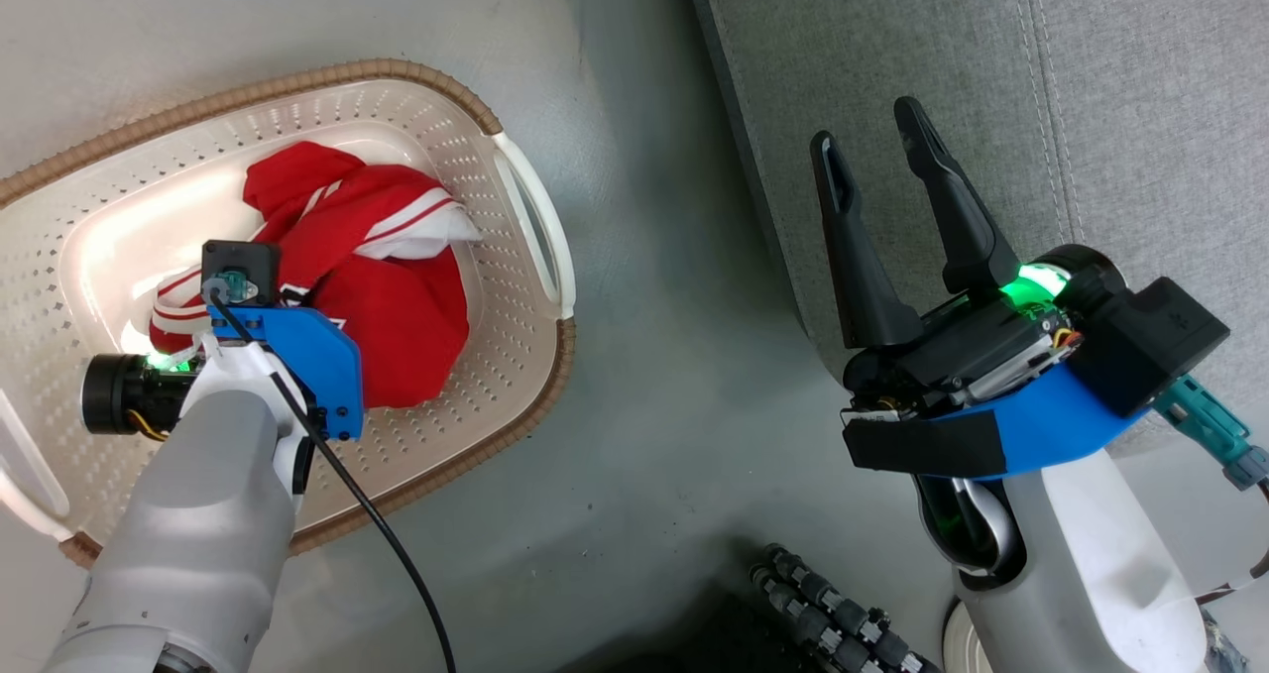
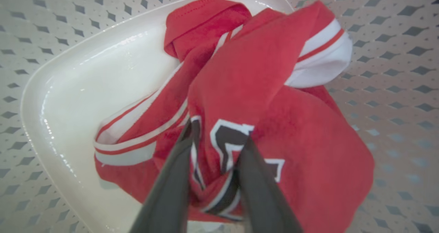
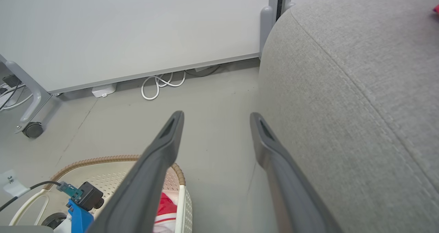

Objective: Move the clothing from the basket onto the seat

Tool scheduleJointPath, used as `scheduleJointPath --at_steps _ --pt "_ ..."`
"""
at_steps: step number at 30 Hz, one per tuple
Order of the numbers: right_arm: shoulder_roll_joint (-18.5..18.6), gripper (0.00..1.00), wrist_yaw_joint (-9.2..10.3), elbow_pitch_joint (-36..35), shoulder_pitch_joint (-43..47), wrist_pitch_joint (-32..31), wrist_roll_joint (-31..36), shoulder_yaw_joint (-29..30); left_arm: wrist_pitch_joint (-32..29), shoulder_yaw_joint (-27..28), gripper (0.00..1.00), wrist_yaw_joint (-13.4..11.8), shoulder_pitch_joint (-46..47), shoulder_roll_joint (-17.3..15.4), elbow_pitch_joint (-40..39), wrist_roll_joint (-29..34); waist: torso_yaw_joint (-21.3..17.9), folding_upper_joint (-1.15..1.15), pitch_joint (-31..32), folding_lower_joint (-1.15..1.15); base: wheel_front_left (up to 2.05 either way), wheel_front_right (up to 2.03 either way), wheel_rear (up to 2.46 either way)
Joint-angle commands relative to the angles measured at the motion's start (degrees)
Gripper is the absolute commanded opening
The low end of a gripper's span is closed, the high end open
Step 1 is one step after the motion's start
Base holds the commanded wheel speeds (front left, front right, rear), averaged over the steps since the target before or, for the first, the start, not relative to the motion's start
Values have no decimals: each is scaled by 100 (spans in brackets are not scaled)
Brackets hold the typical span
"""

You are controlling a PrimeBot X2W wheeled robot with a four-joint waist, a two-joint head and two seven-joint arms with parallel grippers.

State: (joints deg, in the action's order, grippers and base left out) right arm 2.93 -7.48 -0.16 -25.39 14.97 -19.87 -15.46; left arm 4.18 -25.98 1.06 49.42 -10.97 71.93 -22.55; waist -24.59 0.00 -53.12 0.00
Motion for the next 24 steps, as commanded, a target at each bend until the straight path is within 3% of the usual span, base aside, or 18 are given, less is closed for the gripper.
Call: scheduleJointPath --at_steps 1,24 --pt "-7 100 -3 -19 9 30 -23 6 -38 -6 0 41 77 -17 21 -6 4 0 11 0 0 0 0" --pt "-7 100 -3 259 21 31 312 167 97 -134 0 137 57 195 109 -196 212 0 247 0 0 0 0"
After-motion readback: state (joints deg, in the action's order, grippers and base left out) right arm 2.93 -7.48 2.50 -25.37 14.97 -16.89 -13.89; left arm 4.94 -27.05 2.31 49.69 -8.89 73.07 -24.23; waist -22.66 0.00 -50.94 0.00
